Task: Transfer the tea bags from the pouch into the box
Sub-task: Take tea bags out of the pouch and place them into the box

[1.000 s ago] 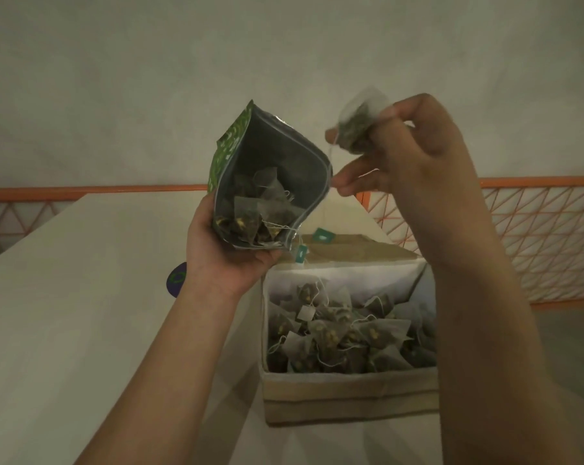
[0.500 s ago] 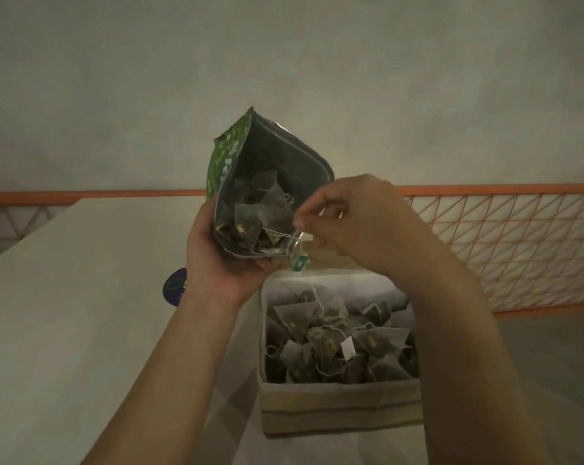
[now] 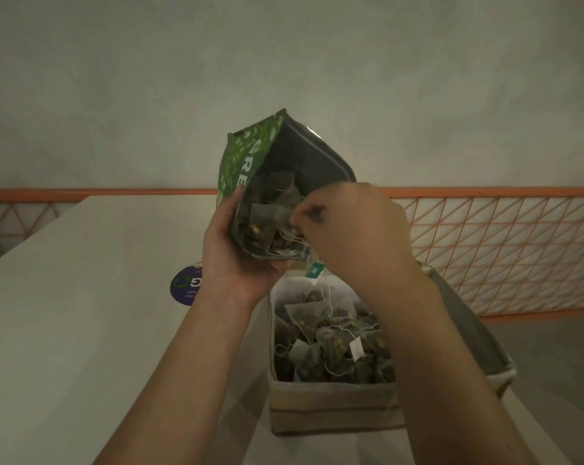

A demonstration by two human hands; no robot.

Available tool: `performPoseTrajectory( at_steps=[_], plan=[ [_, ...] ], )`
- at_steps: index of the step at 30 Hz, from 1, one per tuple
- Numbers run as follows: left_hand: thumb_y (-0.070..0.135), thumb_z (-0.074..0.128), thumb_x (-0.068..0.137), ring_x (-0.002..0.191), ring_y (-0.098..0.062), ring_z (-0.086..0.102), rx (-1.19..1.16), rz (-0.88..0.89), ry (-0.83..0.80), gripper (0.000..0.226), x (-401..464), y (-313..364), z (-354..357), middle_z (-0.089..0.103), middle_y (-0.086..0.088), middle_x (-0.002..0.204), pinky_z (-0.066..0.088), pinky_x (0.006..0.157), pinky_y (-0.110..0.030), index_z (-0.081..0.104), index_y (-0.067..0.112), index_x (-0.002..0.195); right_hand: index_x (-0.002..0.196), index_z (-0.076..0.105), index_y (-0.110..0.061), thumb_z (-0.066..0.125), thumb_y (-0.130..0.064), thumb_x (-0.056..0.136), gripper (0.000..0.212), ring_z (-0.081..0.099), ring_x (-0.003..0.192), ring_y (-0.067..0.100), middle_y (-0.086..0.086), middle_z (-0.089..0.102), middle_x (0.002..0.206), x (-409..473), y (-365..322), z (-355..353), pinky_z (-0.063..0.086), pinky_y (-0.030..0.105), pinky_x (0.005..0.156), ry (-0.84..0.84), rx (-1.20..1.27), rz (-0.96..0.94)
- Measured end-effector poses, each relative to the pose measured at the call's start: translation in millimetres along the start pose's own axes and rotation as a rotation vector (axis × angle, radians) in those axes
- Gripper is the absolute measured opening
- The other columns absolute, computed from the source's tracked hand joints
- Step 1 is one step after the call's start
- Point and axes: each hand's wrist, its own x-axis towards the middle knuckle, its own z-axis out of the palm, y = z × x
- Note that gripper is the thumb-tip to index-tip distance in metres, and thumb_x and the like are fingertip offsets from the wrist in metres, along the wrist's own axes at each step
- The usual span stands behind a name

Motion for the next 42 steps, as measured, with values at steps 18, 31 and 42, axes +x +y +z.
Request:
performPoseTrajectory(
  at_steps=[18,31,42],
  plan=[
    [0.044,0.062,0.076,0.092,-0.036,0.074,-0.033,0.015,-0.020,0.044,2.2,5.8,-1.7,0.073,-0.015,0.117,0.060,0.073,-0.040,0.081,0.013,0.100,0.073,0.055,-0.017,0.068,-0.022,0.079,0.015,0.049,0.064,0.004,-0.005,0.058,0.081,3.3,34.6,-27.6,0.036,0.012,0.052,0.003,0.343,0.187],
    [0.043,0.065,0.073,0.096,-0.041,0.073,-0.060,0.002,-0.049,0.049,-3.2,4.3,6.5,0.070,-0.021,0.123,0.060,0.070,-0.046,0.080,0.009,0.106,0.107,0.074,-0.031,0.075,-0.032,0.081,0.026,0.054,0.081,-0.004,-0.021,0.061,0.100,2.1,39.6,-14.0,0.039,0.015,0.072,-0.588,0.299,0.076],
    [0.043,0.065,0.074,0.124,-0.038,0.060,-0.082,0.009,-0.035,0.056,-1.0,5.7,2.8,0.065,-0.018,0.132,0.057,0.090,-0.051,0.072,0.014,0.122,0.084,0.074,-0.013,0.082,-0.023,0.075,0.015,0.062,0.068,0.006,-0.003,0.071,0.076,5.1,39.5,-3.2,0.049,0.020,0.066,-0.612,0.483,0.079]
  ],
)
